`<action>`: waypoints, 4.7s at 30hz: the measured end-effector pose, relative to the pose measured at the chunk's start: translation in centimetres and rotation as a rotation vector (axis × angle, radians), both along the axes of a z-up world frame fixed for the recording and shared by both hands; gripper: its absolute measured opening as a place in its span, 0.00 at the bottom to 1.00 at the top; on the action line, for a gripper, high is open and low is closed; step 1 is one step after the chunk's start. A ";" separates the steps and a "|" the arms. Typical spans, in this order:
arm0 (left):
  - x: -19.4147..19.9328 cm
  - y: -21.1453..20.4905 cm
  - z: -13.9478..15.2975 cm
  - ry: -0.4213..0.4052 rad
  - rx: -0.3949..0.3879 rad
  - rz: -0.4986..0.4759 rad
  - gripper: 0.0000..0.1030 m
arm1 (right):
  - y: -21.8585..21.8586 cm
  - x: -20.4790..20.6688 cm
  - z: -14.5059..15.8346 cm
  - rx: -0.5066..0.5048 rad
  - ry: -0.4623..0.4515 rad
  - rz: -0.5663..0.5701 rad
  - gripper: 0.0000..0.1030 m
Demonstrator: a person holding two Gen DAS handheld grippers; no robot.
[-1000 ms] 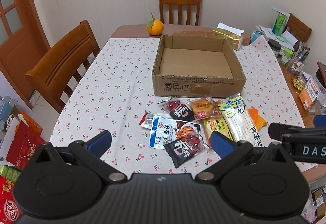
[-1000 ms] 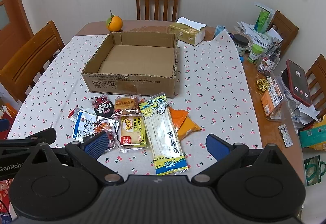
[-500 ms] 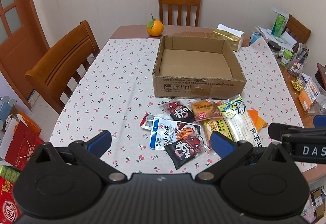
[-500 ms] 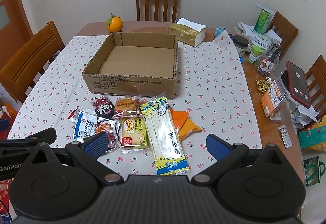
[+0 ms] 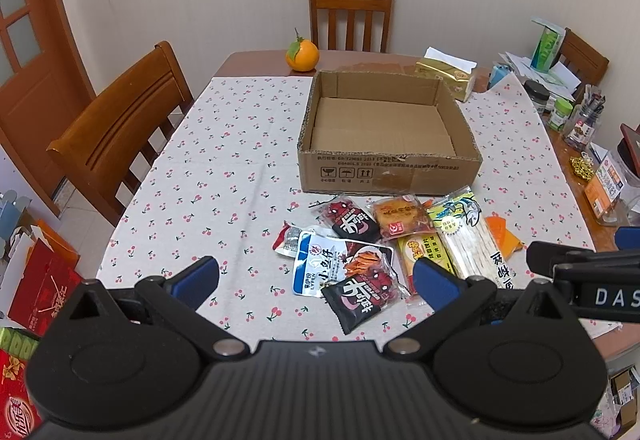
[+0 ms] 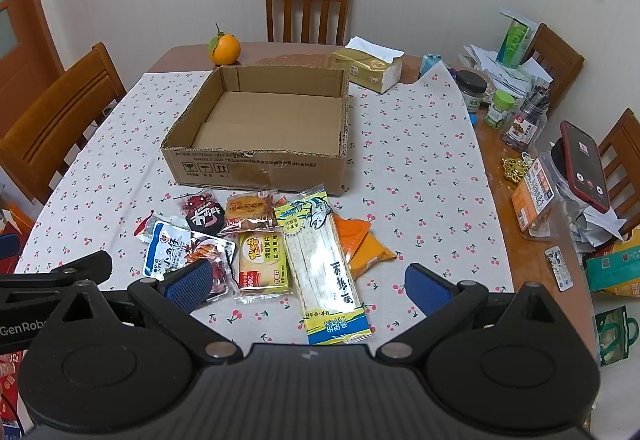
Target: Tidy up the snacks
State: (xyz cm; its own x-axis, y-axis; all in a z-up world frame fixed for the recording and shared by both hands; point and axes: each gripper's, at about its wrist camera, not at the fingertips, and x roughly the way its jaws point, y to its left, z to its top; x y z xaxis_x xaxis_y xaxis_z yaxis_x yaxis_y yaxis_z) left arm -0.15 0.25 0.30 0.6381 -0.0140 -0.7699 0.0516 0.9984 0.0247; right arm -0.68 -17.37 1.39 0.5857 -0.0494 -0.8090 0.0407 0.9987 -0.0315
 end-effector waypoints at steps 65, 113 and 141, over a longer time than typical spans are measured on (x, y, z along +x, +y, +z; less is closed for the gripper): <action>0.5 -2.1 -7.1 -0.035 0.037 -0.276 0.99 | -4.5 0.8 -5.1 0.024 -0.129 0.234 1.00; 8.3 -2.8 -15.7 0.214 0.017 -0.793 0.44 | -4.5 3.4 -11.5 0.035 0.014 0.079 1.00; 7.3 -1.8 -15.1 0.222 -0.022 -0.721 0.44 | -1.1 3.2 -16.3 -0.209 0.116 0.278 0.67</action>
